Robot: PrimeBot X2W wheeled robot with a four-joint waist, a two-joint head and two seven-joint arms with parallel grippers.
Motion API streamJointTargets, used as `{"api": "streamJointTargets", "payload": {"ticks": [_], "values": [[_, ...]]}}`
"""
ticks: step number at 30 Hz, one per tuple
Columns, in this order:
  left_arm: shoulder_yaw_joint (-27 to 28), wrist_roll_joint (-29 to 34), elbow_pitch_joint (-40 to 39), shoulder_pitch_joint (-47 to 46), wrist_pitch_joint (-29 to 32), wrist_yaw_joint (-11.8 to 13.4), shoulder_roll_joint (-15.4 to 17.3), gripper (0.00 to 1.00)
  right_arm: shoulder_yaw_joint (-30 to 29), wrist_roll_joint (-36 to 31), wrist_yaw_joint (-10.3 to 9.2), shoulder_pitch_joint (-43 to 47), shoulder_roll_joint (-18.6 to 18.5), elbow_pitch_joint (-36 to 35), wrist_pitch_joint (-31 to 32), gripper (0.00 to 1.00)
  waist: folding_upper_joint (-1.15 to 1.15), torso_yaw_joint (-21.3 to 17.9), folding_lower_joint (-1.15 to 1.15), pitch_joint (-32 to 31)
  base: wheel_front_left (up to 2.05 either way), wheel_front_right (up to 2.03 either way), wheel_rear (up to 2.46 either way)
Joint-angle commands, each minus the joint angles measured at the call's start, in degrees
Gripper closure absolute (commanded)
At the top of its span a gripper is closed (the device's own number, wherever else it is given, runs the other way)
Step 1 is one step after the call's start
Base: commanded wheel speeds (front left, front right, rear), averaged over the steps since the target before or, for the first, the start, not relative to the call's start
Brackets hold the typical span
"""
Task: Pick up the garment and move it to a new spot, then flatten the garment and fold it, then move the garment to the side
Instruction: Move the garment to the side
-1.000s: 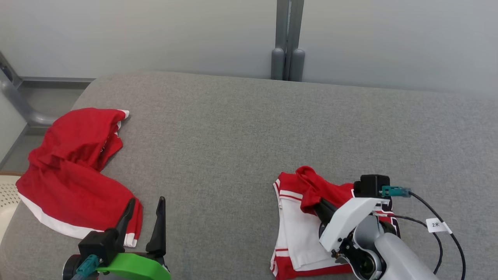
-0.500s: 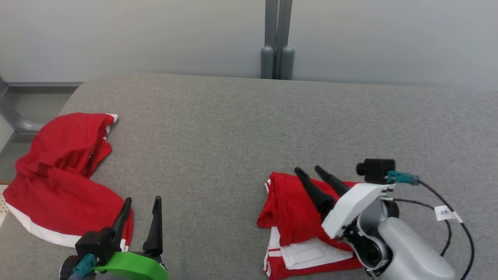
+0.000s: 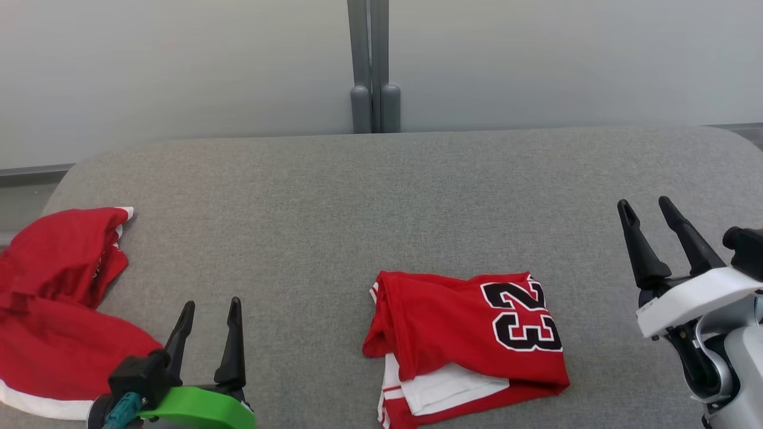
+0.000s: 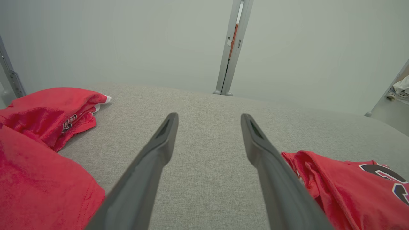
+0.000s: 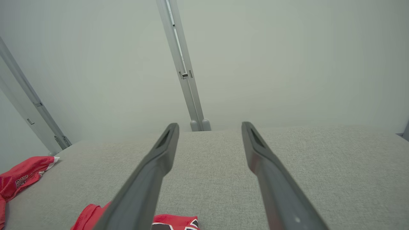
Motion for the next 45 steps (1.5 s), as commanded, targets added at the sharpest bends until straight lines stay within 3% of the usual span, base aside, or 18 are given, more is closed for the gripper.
{"api": "streamJointTargets", "payload": {"ticks": [1, 14, 30, 34, 39, 45], "values": [[0.4, 0.34, -0.28, 0.5, -0.26, -0.23, -0.39, 0.0, -0.75, -1.1, 0.0, 1.42, 0.38, -0.48, -0.45, 0.0, 0.0, -0.71, 0.0, 0.04, 0.0, 0.0, 0.0], [3.13, 2.59, -1.34, 1.32, -0.23, -1.63, -2.1, 0.0, -7.51, -9.38, 0.0, 8.89, 3.59, -2.5, -5.55, 0.0, 0.0, -1.49, 0.0, -0.17, 0.0, 0.0, 0.0], [6.45, 6.02, -0.85, 2.22, -0.24, -4.12, -5.0, 0.0, -6.58, -11.68, 0.0, 11.31, 5.39, -2.47, -6.88, 0.0, 0.0, -2.06, 0.0, -0.57, 0.0, 0.0, 0.0], [6.62, 6.43, -0.68, 1.56, -0.24, -4.77, -5.59, 0.0, -3.72, -8.77, 0.0, 8.57, 5.42, 0.06, -2.56, 0.0, 0.0, -1.41, 0.0, -0.12, 0.0, 0.0, 0.0], [6.24, 7.31, -0.21, 0.72, -0.24, -5.48, -5.97, 0.0, 1.62, -3.62, 0.0, 3.12, 4.6, 8.01, 9.11, 0.0, 0.0, 0.91, 0.0, 0.61, 0.0, 0.0, 0.0], [5.53, 7.86, 1.18, -0.09, -0.24, -6.23, -6.02, 0.0, 2.39, 0.63, -0.01, -2.25, 5.22, 18.4, 19.0, 0.0, 0.0, 4.62, 0.0, 1.31, 0.0, 0.0, 0.0]]}}
